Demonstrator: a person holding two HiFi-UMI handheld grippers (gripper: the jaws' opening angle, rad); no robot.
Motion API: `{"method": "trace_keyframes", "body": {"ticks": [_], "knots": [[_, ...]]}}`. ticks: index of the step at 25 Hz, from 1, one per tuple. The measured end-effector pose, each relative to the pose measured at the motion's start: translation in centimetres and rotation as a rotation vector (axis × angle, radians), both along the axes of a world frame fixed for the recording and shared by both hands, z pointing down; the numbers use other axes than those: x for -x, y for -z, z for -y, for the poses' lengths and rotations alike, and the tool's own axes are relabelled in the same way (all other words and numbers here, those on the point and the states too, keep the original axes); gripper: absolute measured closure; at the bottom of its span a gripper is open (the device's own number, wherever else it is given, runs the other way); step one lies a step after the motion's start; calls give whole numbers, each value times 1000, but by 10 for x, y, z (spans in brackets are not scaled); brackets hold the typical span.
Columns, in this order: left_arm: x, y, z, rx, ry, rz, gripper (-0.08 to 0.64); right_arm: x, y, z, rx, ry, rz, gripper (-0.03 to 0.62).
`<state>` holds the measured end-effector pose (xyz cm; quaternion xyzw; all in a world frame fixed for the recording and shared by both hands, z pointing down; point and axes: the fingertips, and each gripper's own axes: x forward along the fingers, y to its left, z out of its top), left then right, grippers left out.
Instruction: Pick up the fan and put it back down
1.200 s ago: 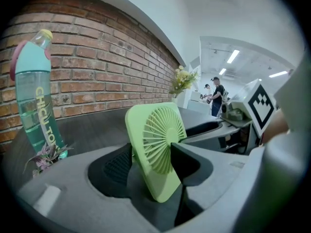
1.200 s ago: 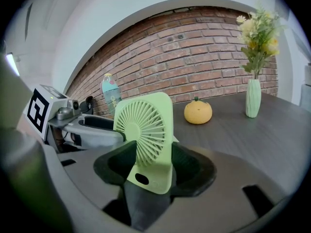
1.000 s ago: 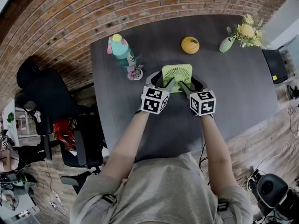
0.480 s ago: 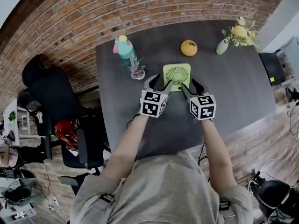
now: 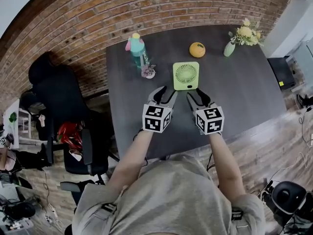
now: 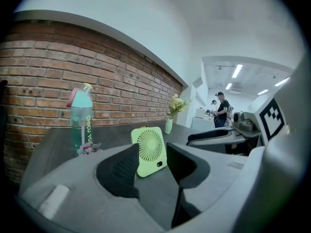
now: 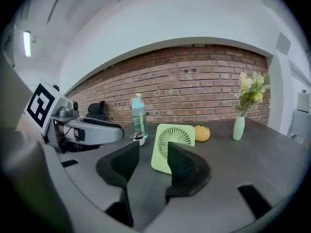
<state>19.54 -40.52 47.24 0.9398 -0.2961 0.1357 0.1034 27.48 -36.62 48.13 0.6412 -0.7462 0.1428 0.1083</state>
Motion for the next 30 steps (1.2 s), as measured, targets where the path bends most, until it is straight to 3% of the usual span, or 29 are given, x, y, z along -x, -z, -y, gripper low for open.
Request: {"method": "trace_keyframes", "body": {"ticks": [5, 12, 30], "knots": [[34, 6, -36, 0, 32, -25, 465, 28, 11, -37, -24, -6, -11, 480], [83, 8, -93, 26, 45, -57, 500, 66, 17, -97, -52, -29, 14, 557], [212, 0, -256, 43, 75, -69, 517, 192, 19, -259, -105, 0, 31, 589]]}}
